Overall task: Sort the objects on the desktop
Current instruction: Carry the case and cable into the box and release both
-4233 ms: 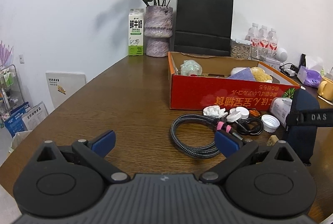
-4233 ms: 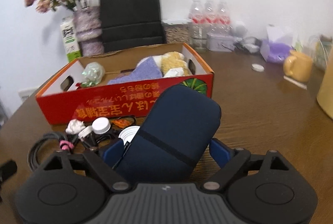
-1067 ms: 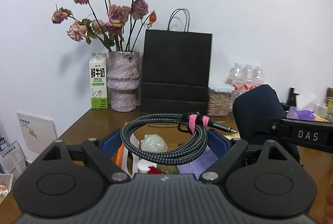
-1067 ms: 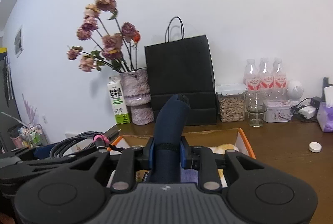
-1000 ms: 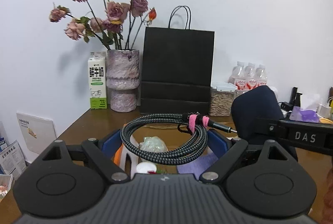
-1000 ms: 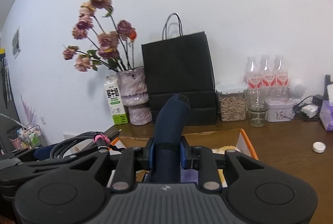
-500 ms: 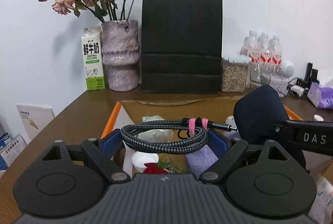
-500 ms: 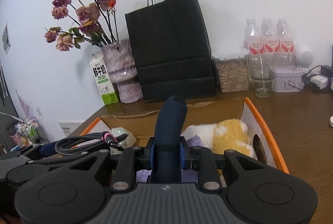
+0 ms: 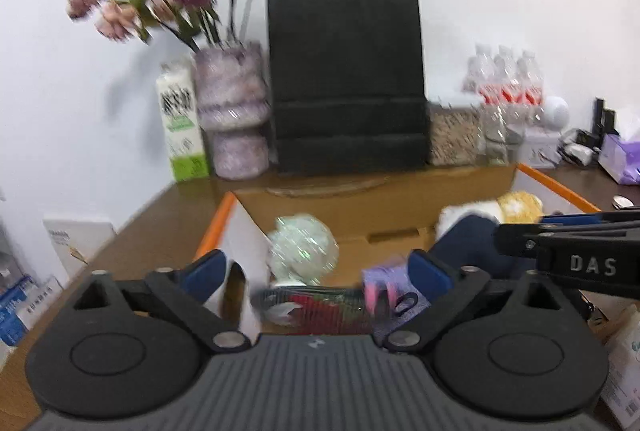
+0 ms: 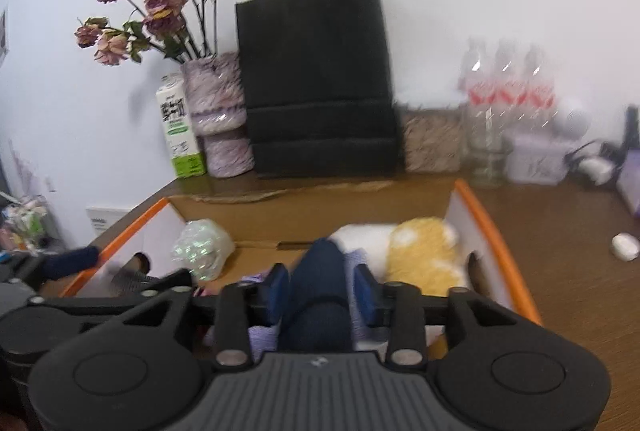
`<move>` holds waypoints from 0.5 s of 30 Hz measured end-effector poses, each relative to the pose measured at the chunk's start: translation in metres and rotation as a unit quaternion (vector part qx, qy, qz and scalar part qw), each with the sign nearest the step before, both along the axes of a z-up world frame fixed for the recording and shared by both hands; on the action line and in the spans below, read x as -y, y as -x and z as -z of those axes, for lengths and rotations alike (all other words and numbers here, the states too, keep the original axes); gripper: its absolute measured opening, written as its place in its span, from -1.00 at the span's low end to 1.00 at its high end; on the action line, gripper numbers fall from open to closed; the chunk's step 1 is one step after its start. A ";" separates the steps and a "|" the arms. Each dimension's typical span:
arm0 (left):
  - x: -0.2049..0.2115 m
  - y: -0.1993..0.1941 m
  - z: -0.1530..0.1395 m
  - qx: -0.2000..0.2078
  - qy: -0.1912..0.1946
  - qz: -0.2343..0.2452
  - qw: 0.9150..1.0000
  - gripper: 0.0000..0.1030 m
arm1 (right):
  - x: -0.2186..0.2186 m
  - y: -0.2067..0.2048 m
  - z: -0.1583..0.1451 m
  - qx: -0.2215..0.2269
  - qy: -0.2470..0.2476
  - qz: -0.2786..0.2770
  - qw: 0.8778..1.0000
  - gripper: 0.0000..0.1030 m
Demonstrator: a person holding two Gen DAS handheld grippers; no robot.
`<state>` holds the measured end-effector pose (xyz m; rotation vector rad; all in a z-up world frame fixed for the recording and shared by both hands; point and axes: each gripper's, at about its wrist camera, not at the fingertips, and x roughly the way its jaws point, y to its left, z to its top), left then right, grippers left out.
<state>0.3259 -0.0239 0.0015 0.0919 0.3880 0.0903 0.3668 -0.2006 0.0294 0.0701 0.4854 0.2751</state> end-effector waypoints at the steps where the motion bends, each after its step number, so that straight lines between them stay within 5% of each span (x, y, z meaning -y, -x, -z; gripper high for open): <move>1: -0.001 0.004 -0.002 0.010 0.001 -0.003 1.000 1.00 | 0.002 0.002 -0.002 0.006 0.002 0.008 1.000 0.20; 4: -0.005 0.012 -0.009 0.031 0.017 -0.008 0.999 1.00 | 0.012 0.008 -0.011 0.023 0.000 0.029 0.999 0.81; 5: -0.005 0.014 -0.011 0.036 0.017 -0.011 0.999 1.00 | 0.016 0.010 -0.014 0.028 -0.007 0.027 0.999 0.87; 15: -0.004 0.025 -0.018 0.060 0.018 -0.023 0.998 1.00 | 0.018 0.031 -0.030 0.068 -0.007 0.022 0.997 1.00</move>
